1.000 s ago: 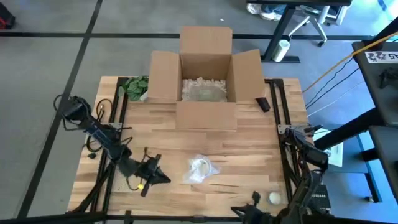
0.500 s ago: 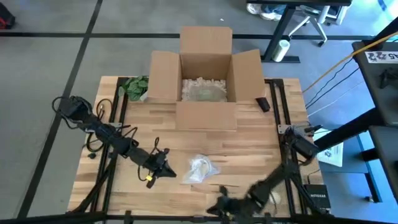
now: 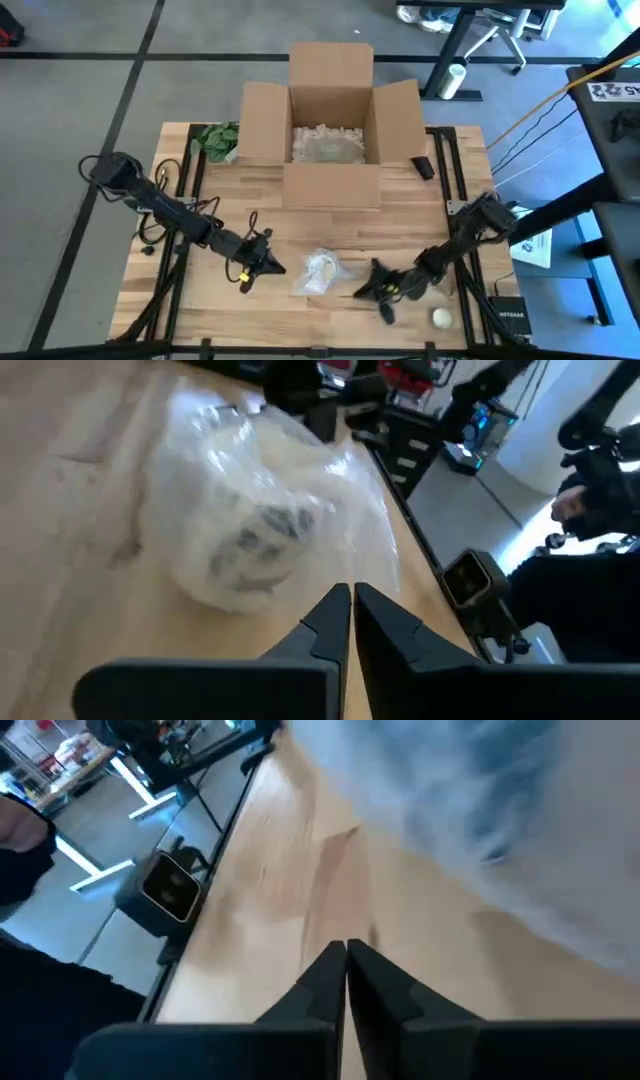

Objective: Wrap mug
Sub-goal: Put the wrapped white and blue mug into the cardboard box

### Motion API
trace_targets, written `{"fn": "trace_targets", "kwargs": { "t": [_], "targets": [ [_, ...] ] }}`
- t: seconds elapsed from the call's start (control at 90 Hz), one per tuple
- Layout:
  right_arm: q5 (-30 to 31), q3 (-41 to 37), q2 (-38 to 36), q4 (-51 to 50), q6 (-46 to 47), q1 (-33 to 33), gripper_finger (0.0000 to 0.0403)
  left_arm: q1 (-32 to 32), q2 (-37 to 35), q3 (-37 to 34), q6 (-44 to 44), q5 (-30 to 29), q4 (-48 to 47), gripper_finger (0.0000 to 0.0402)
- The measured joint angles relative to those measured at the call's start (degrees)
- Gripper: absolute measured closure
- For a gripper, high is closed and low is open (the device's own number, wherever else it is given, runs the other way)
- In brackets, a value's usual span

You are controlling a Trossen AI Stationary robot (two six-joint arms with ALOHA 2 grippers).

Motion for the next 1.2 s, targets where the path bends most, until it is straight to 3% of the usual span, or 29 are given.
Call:
{"fn": "trace_targets", "kwargs": {
  "t": [0.178, 0.367, 0.444, 0.567, 0.722, 0.989, 1.2],
  "targets": [
    [0.86, -10.24, -12.74, -6.21, 3.19, -0.13, 0.0403, 3.10, -1.27, 1.91, 0.30, -2.32, -4.15, 0.0402],
    [3.45, -19.16, -24.57, -10.80, 9.62, -0.15, 0.0403, 3.94, -1.14, 16.72, 4.38, -5.15, -36.59, 0.0402],
    [4.21, -21.25, -27.84, -10.72, 10.27, -0.15, 0.0403, 4.00, -1.14, 22.30, 8.47, -7.31, -43.75, 0.0402],
    [4.42, -22.11, -31.07, -11.07, 9.75, -0.15, 0.0403, 4.43, -1.23, 27.07, 16.10, -7.65, -44.70, 0.0402],
    [3.67, -21.83, -31.59, -11.37, 9.42, -0.15, 0.0403, 6.30, -1.21, 28.30, 23.22, -7.08, -45.28, 0.0402],
    [1.38, -19.28, -31.57, -11.73, 8.11, -0.15, 0.0403, 11.79, 0.31, 33.72, 16.23, -0.72, -49.16, 0.0400],
    [1.16, -18.61, -31.53, -12.19, 6.56, -0.15, 0.0403, 10.48, 4.10, 37.76, 15.67, 3.18, -49.40, 0.0370]
  ]
}}
